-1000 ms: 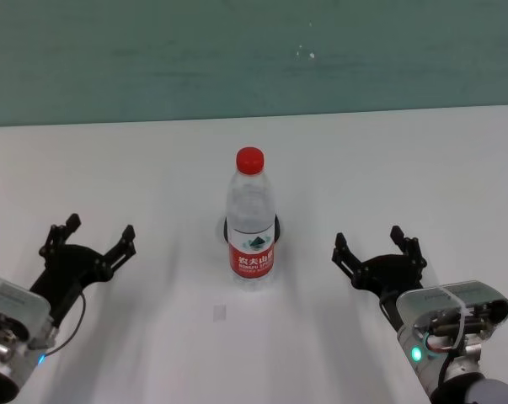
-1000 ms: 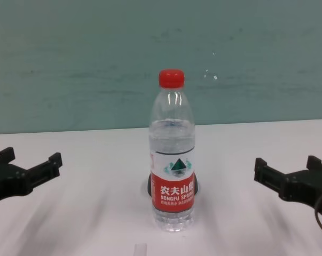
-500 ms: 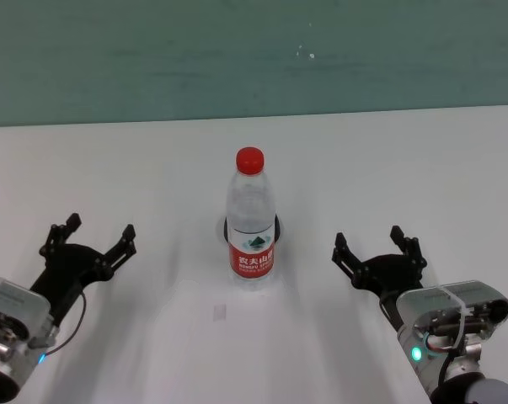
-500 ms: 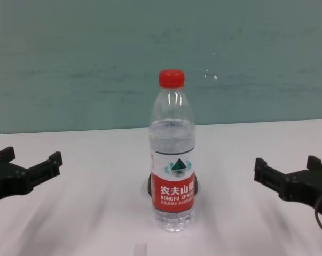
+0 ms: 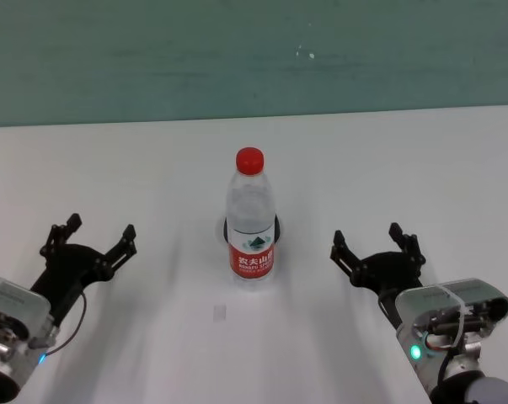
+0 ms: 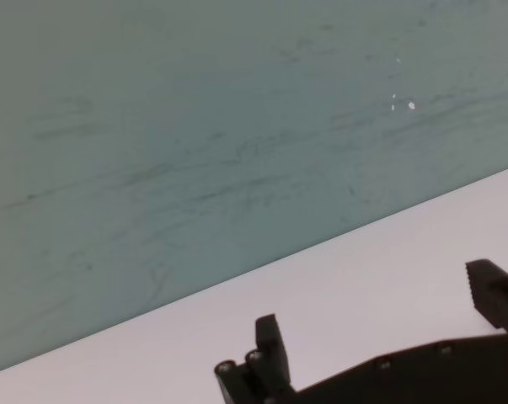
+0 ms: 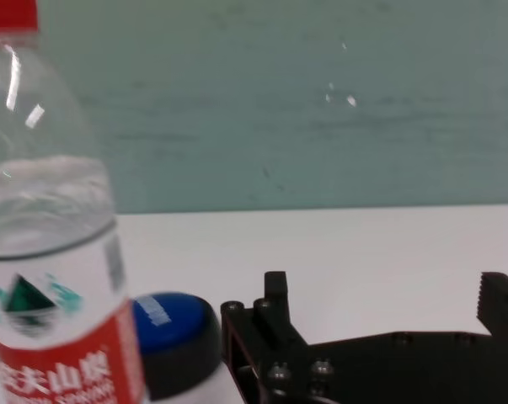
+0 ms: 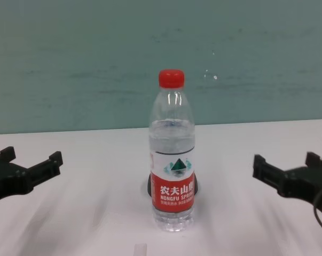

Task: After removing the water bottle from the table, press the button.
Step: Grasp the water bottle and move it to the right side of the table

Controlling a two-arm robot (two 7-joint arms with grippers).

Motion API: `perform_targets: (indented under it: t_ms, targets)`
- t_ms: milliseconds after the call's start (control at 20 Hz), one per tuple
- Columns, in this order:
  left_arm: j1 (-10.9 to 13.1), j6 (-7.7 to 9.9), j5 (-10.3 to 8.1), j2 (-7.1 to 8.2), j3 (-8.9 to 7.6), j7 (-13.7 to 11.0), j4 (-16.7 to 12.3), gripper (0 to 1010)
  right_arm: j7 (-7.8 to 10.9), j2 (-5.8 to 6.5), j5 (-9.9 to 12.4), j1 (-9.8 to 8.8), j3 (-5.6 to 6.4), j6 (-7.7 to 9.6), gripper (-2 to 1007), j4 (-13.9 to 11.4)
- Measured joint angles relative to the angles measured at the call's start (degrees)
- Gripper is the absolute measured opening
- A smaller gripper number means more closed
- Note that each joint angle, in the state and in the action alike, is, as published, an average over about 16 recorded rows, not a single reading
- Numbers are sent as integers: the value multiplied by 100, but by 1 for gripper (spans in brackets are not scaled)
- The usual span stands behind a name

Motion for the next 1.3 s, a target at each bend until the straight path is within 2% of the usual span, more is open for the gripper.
perform_targets:
  t_ms: [650, 1300]
  targets:
    - [0, 1, -4, 0, 0, 0, 0, 1003, 390, -239, -325, 118, -151, 150, 1000, -283]
    - [0, 1, -4, 0, 0, 0, 0, 1003, 682, -523, -598, -55, -293, 254, 1000, -424]
